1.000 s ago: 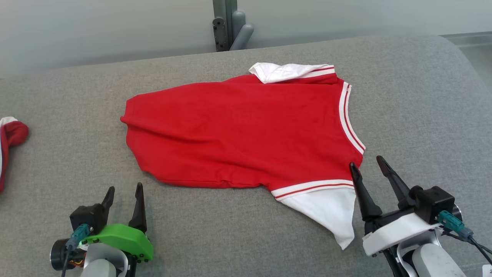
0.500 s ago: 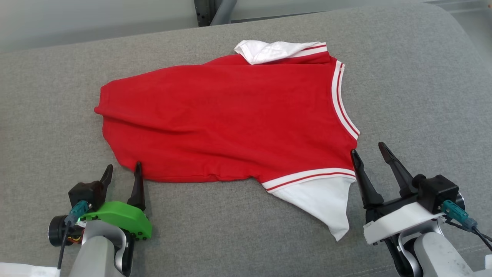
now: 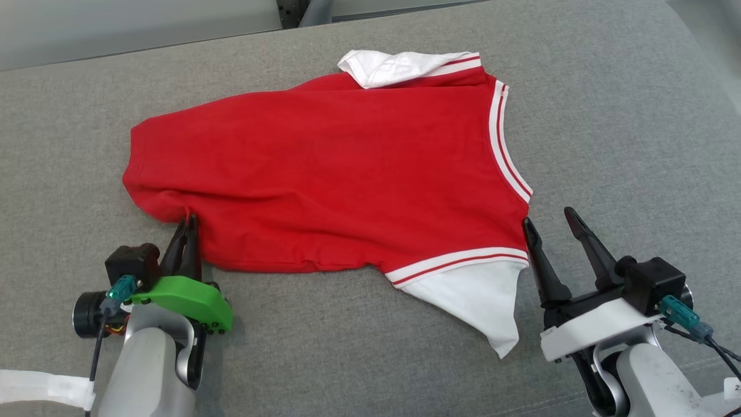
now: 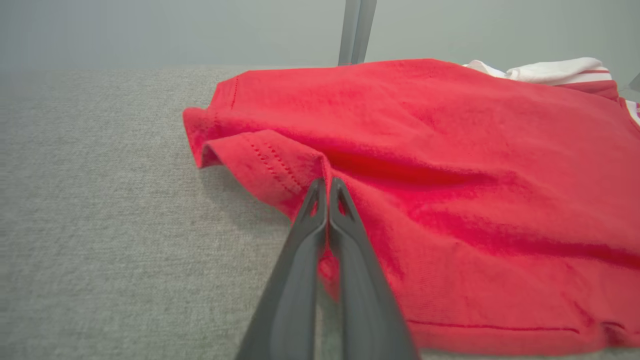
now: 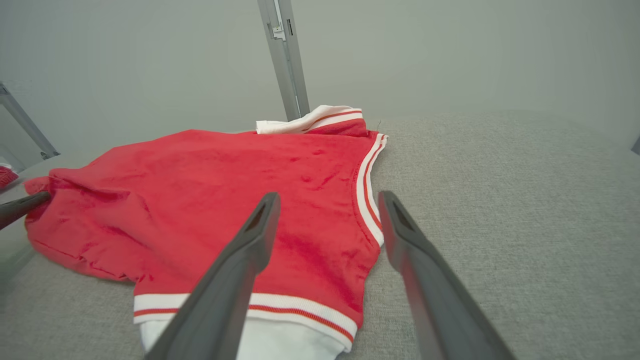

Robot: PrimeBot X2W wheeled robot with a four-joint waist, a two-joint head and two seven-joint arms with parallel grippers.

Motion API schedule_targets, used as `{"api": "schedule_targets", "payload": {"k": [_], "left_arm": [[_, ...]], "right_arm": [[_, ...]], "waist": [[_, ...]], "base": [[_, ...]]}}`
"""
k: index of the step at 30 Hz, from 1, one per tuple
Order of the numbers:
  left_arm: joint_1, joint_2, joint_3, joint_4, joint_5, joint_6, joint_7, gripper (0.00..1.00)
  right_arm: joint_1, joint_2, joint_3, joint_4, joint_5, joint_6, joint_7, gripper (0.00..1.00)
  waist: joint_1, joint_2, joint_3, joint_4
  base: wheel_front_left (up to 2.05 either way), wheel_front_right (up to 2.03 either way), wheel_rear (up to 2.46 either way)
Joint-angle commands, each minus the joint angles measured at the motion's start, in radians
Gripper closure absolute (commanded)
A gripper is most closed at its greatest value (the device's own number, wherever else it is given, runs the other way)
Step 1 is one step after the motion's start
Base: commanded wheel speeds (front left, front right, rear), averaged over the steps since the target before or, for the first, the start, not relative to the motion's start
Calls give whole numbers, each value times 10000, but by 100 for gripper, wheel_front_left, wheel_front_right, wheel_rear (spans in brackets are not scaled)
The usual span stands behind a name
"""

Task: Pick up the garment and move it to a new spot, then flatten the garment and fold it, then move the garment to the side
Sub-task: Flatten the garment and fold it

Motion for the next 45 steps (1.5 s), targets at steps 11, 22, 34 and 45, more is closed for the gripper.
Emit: {"api": "schedule_targets", "payload": {"k": [11, 22, 34, 45], "left_arm": [[-1345, -84, -1473, -536, 1103, -29, -7, 100], [-1566, -165, -3080, 757, 445, 21, -7, 0], [346, -123, -1815, -466, 171, 457, -7, 0], [1584, -183, -1238, -1248, 279, 370, -7, 0]], "right_arm": [[-154, 177, 178, 84, 58, -7, -34, 0], [60, 237, 24, 269, 118, -7, -34, 0], [348, 205, 169, 381, 149, -7, -34, 0], [609, 244, 252, 305, 234, -7, -34, 0]], "waist": [[0, 80, 58, -368], [0, 80, -261, -337], [0, 80, -1378, 195], [0, 80, -1496, 231]], "base": [[0, 0, 0], [0, 0, 0], [0, 0, 0], [0, 0, 0]]}}
